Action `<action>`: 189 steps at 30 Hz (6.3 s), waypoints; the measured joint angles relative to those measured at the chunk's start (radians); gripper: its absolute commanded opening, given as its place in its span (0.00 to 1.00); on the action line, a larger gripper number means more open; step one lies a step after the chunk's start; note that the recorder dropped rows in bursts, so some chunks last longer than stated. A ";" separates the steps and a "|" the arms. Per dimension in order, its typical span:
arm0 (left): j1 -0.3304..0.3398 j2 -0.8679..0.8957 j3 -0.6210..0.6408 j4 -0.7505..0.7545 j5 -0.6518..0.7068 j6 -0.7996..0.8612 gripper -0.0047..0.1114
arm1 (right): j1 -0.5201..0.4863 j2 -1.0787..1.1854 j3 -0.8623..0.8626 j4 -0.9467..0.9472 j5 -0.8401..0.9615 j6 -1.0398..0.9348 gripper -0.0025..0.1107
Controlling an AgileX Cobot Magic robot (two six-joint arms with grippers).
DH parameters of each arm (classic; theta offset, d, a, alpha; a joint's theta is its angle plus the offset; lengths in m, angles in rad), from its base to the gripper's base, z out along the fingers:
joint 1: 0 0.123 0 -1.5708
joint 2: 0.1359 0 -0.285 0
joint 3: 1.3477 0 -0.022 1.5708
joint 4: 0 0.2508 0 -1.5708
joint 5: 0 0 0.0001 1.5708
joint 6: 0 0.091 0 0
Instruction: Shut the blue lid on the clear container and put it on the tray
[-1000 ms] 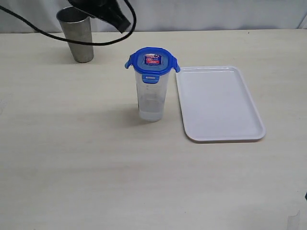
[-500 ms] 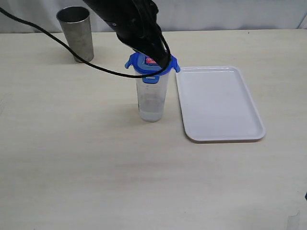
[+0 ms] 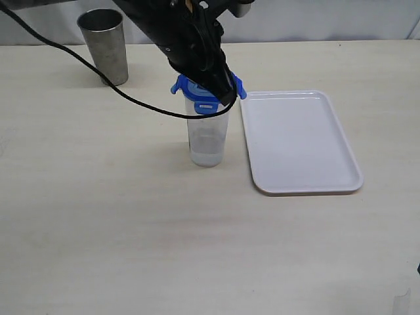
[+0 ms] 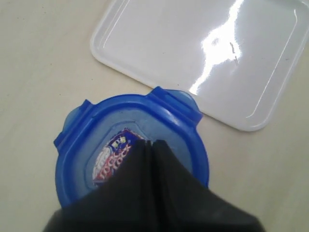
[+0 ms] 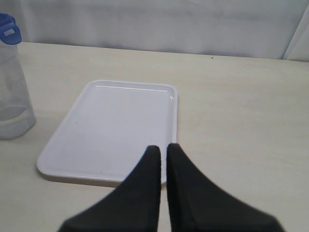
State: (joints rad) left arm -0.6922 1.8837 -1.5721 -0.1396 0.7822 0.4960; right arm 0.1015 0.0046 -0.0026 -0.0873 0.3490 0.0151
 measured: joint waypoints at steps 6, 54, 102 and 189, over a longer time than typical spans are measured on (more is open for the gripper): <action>0.000 0.016 -0.002 0.003 -0.009 0.000 0.04 | 0.000 0.000 0.000 0.000 0.000 0.000 0.06; -0.004 0.005 -0.004 0.046 -0.119 0.000 0.04 | 0.000 0.000 0.000 0.000 0.000 0.000 0.06; 0.540 0.013 0.939 1.209 -1.925 -0.833 0.26 | 0.000 0.000 0.000 0.000 0.000 0.000 0.06; 0.298 0.433 0.517 1.052 -1.925 -0.783 0.92 | 0.000 0.000 0.000 0.000 0.000 0.000 0.06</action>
State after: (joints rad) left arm -0.3941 2.3167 -1.0556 0.9125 -1.1431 -0.2869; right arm 0.1015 0.0046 -0.0026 -0.0873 0.3490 0.0151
